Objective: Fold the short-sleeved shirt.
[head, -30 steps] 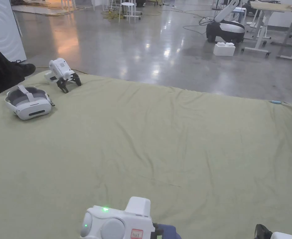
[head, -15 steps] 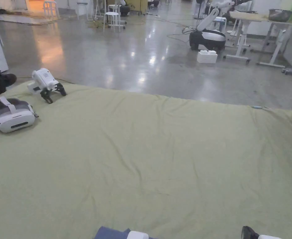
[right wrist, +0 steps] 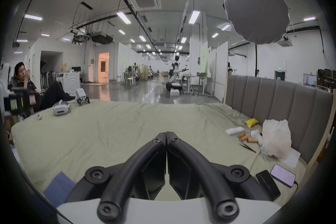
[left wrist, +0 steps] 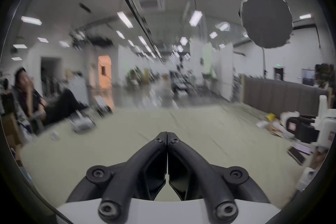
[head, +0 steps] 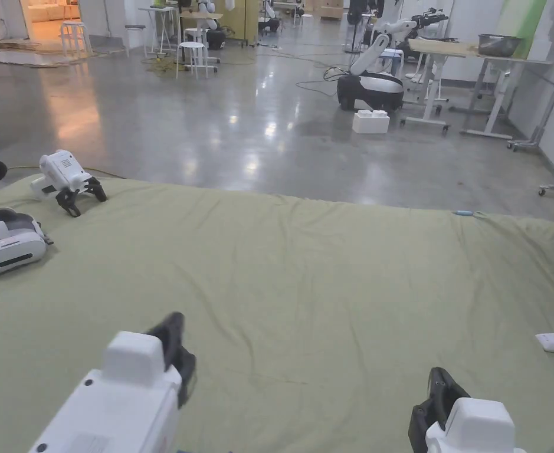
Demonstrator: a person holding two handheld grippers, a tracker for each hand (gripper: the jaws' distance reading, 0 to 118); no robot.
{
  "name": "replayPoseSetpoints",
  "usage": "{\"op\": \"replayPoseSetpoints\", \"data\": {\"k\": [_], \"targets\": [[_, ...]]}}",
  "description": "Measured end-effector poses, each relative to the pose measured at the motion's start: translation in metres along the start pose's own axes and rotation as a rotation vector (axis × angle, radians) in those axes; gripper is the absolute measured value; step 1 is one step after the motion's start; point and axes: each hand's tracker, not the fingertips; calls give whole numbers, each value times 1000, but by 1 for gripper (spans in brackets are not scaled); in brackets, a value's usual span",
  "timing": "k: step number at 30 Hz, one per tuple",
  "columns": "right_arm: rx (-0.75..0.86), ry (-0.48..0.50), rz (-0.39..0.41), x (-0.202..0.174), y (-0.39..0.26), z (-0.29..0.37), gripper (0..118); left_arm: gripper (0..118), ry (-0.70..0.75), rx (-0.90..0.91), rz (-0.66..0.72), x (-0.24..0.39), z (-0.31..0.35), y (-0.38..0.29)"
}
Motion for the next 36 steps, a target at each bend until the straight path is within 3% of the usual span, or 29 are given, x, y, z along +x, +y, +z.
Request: {"op": "replayPoseSetpoints", "data": {"k": [5, 16, 19, 24, 26, 27, 30, 32, 35, 36], "targets": [[62, -22, -8, -1, 15, 4, 0, 0, 131, 78, -75, -20, 0, 8], [68, -59, -8, 2, 25, 0, 0, 0, 134, 7, -22, -53, 4, -2], [-12, -3, -14, -16, 9, 10, 0, 0, 116, -26, -14, -59, 6, -8], [-228, 234, -1, -86, -53, 28, 0, 0, 115, -105, 0, -69, 15, -30], [-281, 274, 14, -112, -81, 32, 0, 0, 115, -149, 18, -75, 20, -41], [-302, 269, 56, -126, -95, 30, 0, 0, 121, -173, 44, -78, 23, -46], [-381, 263, 75, -144, -131, 21, 0, 0, 105, -231, 167, -92, 37, -61], [-412, 224, 54, -144, -151, 15, 0, 0, 102, -285, 228, -101, 42, -71], [-377, 174, 151, -141, -165, 12, 0, 0, 57, -361, 273, -116, 49, -88], [-386, 182, 129, -138, -167, 11, 0, 0, 24, -391, 315, -123, 48, -92]]}}
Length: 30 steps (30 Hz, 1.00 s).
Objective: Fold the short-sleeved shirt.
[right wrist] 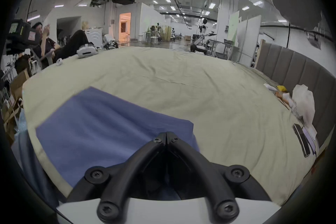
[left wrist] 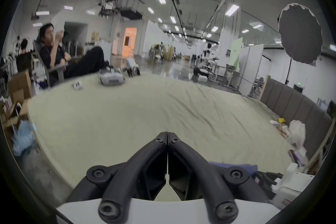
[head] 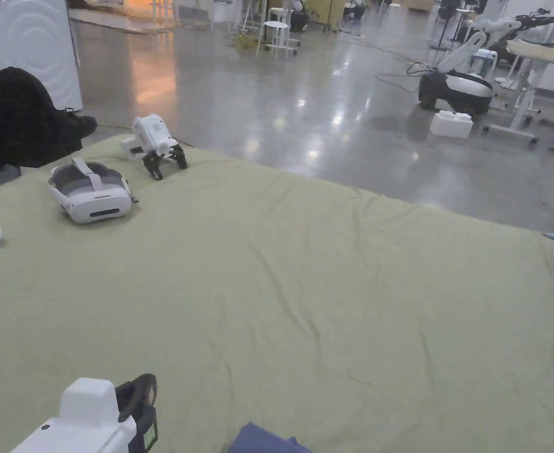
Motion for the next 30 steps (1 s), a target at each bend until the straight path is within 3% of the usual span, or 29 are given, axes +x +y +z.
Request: {"op": "replayPoseSetpoints", "data": {"k": [2, 3, 5, 6, 7, 11, 16, 20, 25, 27, 29, 30], "targets": [[-3, -11, -1, 3, 0, -2, 0, 2, -93, -99, 70, -14, -8, -1], [-4, -16, 5, 5, -1, -1, 0, 8, -146, -159, 94, -21, -16, -1], [-16, -17, -5, 7, -2, -4, 0, 31, -226, -247, 136, -31, -33, -1], [-25, -14, -9, 7, -3, -5, 0, 53, -298, -318, 175, -38, -45, 0], [-30, -13, -11, 7, -4, -6, 0, 68, -358, -383, 209, -44, -57, -1], [-35, -11, -10, 8, -3, -5, 0, 84, -564, -609, 332, -56, -106, -15], [-46, 7, -23, 12, -3, -7, 0, 85, -596, -693, 335, -48, -140, -28], [-58, 19, -42, 15, -2, -8, 0, 85, -682, -863, 395, -37, -165, -44], [-53, 19, -51, 15, -4, -7, 0, 81, -801, -892, 419, -10, -180, -59], [-57, 21, -55, 15, -2, -7, 0, 75, -796, -911, 415, 5, -185, -65], [-60, 21, -52, 16, -2, -7, 0, 47, -798, -896, 400, 10, -184, -67], [-62, 20, -52, 17, -2, -7, 0, 40, -779, -893, 385, 10, -183, -68]]}}
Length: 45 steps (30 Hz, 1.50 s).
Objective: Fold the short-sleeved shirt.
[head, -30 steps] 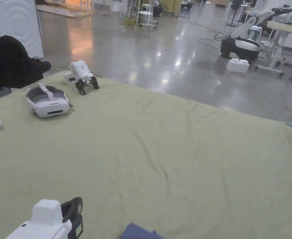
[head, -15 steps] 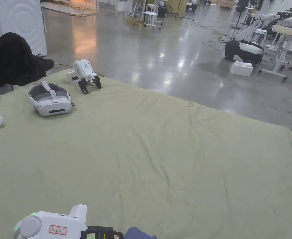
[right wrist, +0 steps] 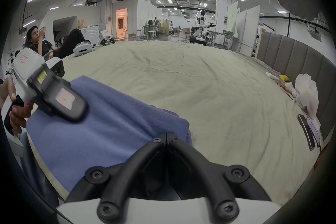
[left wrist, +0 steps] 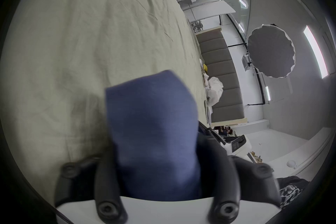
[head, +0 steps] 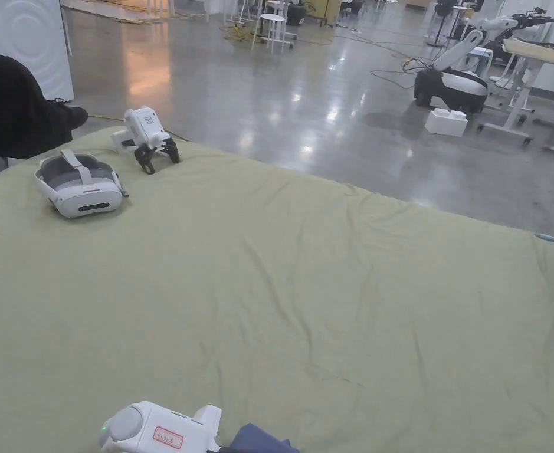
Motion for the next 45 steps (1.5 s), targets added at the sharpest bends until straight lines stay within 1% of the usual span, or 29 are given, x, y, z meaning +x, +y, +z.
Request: {"op": "replayPoseSetpoints", "data": {"k": [1, 2, 3, 4, 6, 7, 8, 9, 11, 13, 14, 15, 16, 17, 21, 25, 28, 31, 35, 36, 39, 40, 41, 42, 43, 44, 45], "targets": [[1, 5, -1, 1, -1, 0, 0, 38, 6, 0, 2, -1, 1, -2], [3, 8, 0, 0, -1, 0, 0, 33, -5, 6, 9, -3, 2, -4], [6, 7, 9, -1, -1, 0, 0, 25, -14, 17, 9, -2, 6, -7], [11, 7, 17, -3, -1, 1, 0, 23, -8, 26, -3, 1, 8, -9], [21, 1, 36, -6, 1, 4, 0, 21, -5, 41, -30, 10, 14, -12], [25, 15, 19, -4, 5, 7, 0, 21, -16, 48, -41, 14, 20, -11], [35, 38, -15, -1, 9, 10, 0, 21, -19, 55, -48, 19, 27, -10], [41, 47, -23, 2, 17, 13, 0, 21, -23, 64, -62, 25, 36, -9], [94, 30, -13, 9, 32, 23, 0, 21, -6, 87, -84, 31, 61, 0], [145, 47, -16, 25, 51, 30, 0, 21, 34, 118, -107, 41, 93, 10], [163, 30, -8, 33, 60, 32, 0, 21, 43, 126, -115, 44, 108, 15], [196, 3, 5, 43, 71, 35, 0, 21, 79, 152, -126, 46, 128, 22], [217, -4, 7, 53, 80, 36, 0, 21, 113, 169, -141, 49, 147, 28], [223, -10, 2, 65, 87, 36, 0, 21, 136, 190, -149, 50, 163, 33], [269, -81, -9, 109, 119, 45, 0, 21, 240, 254, -144, 60, 232, 46], [315, -161, -11, 148, 135, 56, 0, 21, 380, 303, -125, 60, 287, 56], [335, -214, -34, 171, 143, 64, 0, 21, 433, 309, -96, 50, 316, 62], [335, -251, -71, 187, 147, 68, 0, 21, 509, 309, -52, 39, 329, 65], [332, -275, -89, 195, 145, 71, 0, 22, 633, 286, 14, 23, 335, 67], [327, -278, -87, 195, 144, 71, 0, 23, 674, 285, 28, 19, 336, 68], [310, -273, -86, 192, 139, 67, 0, 35, 769, 305, 50, 19, 335, 68], [305, -270, -91, 191, 138, 66, 0, 35, 822, 308, 41, 23, 332, 68], [299, -268, -93, 188, 138, 64, 0, 47, 869, 318, 19, 27, 331, 67], [300, -274, -90, 184, 136, 62, 0, 64, 916, 327, 1, 30, 329, 67], [306, -289, -79, 180, 135, 61, 0, 74, 976, 350, -12, 27, 334, 71], [309, -285, -72, 178, 135, 60, 0, 77, 1007, 374, -22, 29, 334, 70], [307, -268, -70, 176, 137, 56, 0, 77, 1048, 391, -32, 33, 332, 70]]}}
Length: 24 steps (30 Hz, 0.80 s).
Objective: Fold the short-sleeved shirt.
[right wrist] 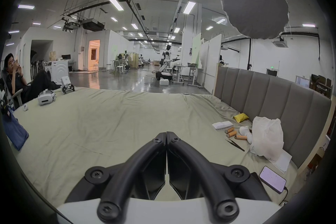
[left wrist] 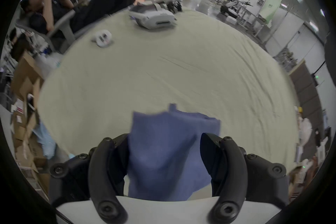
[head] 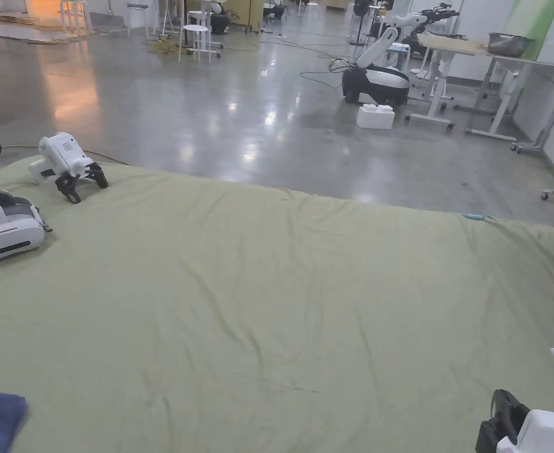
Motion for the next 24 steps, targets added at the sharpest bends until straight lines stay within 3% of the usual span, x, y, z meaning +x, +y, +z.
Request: {"op": "replayPoseSetpoints", "data": {"k": [7, 18, 21, 24], "targets": [[17, 54, -12, -19, 3, -2, 0, 77, 160, 167, -45, 20, 21, -10], [59, 94, -67, -51, 21, -5, 0, 74, -74, 510, -133, 153, 5, -83], [63, 102, -69, -56, 25, -9, 0, 66, -24, 649, -229, 205, 11, -98], [78, 99, -40, -63, 27, -8, 0, 51, -15, 753, -312, 256, 21, -115]]}}
